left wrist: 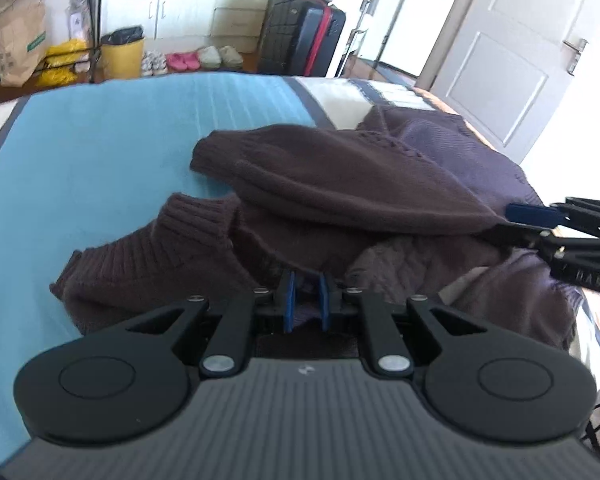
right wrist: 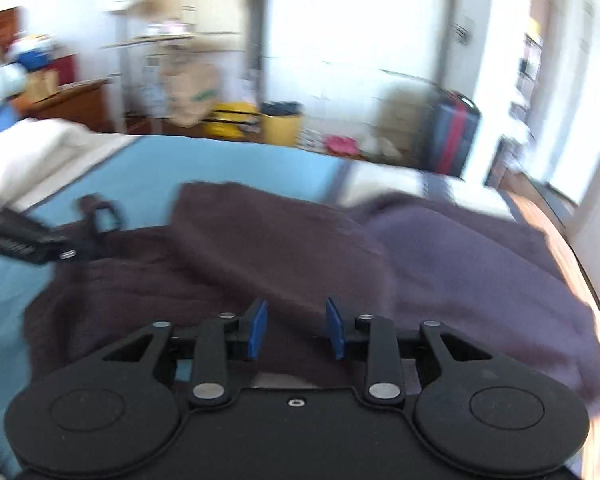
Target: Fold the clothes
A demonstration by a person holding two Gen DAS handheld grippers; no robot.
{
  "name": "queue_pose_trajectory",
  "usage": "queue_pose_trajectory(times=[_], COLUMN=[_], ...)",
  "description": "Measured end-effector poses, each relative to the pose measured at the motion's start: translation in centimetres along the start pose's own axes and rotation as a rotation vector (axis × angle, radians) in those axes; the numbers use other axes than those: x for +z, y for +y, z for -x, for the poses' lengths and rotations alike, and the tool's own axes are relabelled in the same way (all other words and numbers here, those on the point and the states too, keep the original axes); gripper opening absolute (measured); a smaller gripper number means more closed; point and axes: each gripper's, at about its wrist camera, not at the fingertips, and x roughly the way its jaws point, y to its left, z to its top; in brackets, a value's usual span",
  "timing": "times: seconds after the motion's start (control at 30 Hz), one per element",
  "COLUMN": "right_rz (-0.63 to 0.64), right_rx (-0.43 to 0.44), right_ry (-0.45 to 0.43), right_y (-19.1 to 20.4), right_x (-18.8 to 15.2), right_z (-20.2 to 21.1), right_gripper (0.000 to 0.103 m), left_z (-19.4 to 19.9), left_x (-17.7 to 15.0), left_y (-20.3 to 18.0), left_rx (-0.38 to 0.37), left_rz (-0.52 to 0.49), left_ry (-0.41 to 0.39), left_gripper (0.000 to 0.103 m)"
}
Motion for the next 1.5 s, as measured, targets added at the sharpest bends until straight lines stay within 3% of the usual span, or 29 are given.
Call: queue_pose_trajectory(times=[0.13, 0.3, 0.4, 0.5, 0.57, 0.6, 0.63, 0.77, 0.83, 0.97, 1.13, 1.2, 1.3, 1.5], right_rz=[0.081, 0.088, 0.187, 0.284, 0.377, 0.368, 0.323, -0.197, -0.368, -0.498, -0.695, -0.75, -0.824, -0.733], right_rx=[0.007, 0.081, 0.074, 0.105, 0.089, 0.057, 0.023, -0.009, -0.032, -0.181, -0.266, -0.291, -0.294, -0.294], right_ry=[-0.062, -0.058, -0.016, 0.093, 0.15, 0.156, 0.156, -0.006, -0.075, -0.108, 0.037, 0.087, 0.113, 0.097], right_y=[1.1, 1.9, 3.5, 4.9, 6.2, 6.1, 5.6, -1.8, -5.6, -11.5, -17.7, -18.7, -19.2, -17.6], right_x=[0.3, 2.9, 4.2, 4.7, 4.2, 4.4, 4.7, 6.7, 6.7, 5.7, 1.1, -1.0, -3.3, -2.3], right_z=[0.9, -1.4, -4.3, -8.4, -10.8, -11.4, -11.9, -8.1, -4.9, 0.9, 3.1, 2.7, 1.8, 0.8], right_gripper=[0.05, 0.05, 0.05, 0.056, 0.051, 0.019, 0.008, 0.008, 0.008, 0.009, 0.01, 0.01, 0.01, 0.012], left_z=[0.4, 0.7, 0.7, 0.3, -0.1, -0.2, -0.4, -0.5, -0.4, 0.1, -0.4, -0.4, 0.0, -1.0], left_x=[-0.1, -0.1, -0.2, -0.6, -0.8, -0.9, -1.1, -1.1, -1.0, -0.6, -0.8, -0.7, -0.5, -0.9], left_y=[-0.5, 0.3, 0.8, 0.7, 0.5, 0.4, 0.3, 0.1, 0.1, 0.3, -0.8, -1.4, -2.5, -4.8], left_rx=[-0.014, 0.018, 0.023, 0.024, 0.026, 0.026, 0.027, 0.028, 0.024, -0.053, -0.079, -0.112, -0.155, -0.187], left_rz=[-0.017, -0.006, 0.011, -0.001, -0.013, -0.019, -0.025, -0.032, -0.018, 0.046, 0.002, -0.017, -0.055, -0.159], left_ry=[-0.002, -0.002, 0.002, 0.011, 0.017, 0.02, 0.023, 0.015, 0.009, -0.002, -0.013, -0.021, -0.041, -0.042], left_gripper=[0.014, 0.014, 0.014, 0.014, 0.014, 0.014, 0.014, 0.014, 0.014, 0.02, 0.025, 0.028, 0.044, 0.06])
